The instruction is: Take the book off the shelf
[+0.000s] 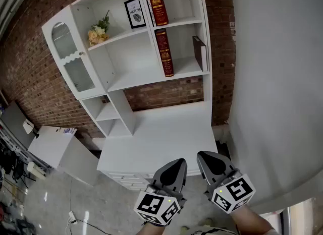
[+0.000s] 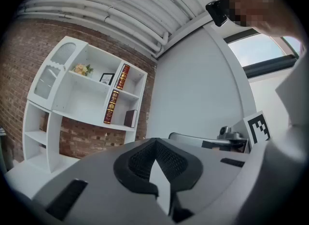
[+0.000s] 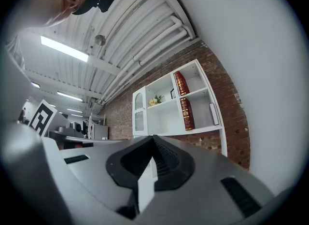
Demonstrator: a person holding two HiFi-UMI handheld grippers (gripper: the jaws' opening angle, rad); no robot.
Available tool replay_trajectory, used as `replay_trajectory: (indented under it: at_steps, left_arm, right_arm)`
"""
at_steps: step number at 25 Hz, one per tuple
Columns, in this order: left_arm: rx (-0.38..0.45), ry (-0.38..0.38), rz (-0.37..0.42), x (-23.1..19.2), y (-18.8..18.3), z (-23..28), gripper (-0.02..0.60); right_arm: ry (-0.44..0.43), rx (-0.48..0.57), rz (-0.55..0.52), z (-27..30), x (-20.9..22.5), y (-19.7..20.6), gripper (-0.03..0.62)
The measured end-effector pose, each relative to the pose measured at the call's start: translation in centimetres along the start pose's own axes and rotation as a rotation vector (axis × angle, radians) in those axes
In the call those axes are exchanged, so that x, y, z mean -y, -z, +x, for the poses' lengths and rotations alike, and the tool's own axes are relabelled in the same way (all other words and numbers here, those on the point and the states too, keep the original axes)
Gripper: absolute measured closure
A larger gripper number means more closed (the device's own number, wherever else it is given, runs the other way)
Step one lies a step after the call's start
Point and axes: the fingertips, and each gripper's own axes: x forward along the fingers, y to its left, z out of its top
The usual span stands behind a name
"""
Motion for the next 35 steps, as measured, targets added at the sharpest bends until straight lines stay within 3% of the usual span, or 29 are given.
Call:
replay_trajectory:
  at_steps: [14, 20, 27, 35]
  left_arm:
    - [-0.001, -0.034, 0.001, 2.2, -0.4, 1.2, 0.569]
    - [0.02, -0.095, 0.005, 1.1, -2.1, 1.4, 0.569]
    - [0.031, -0.161, 0.0, -0.5, -1.7, 1.2, 0.569]
    - [0.023, -0.19, 0.015, -0.5, -1.4, 1.9, 0.569]
  right_arm:
    - [-0.034, 0.004, 0.034, -2.0, 1.7, -0.7, 0.577]
    - [-0.01, 0.038, 0.08, -2.9, 4.0, -2.3, 0.576]
    - [-0.003, 0.051, 0.127, -3.9, 6.0, -1.4, 0.576]
    - [-0.062, 0.044, 0.157, -3.7, 6.8, -0.9, 0.576]
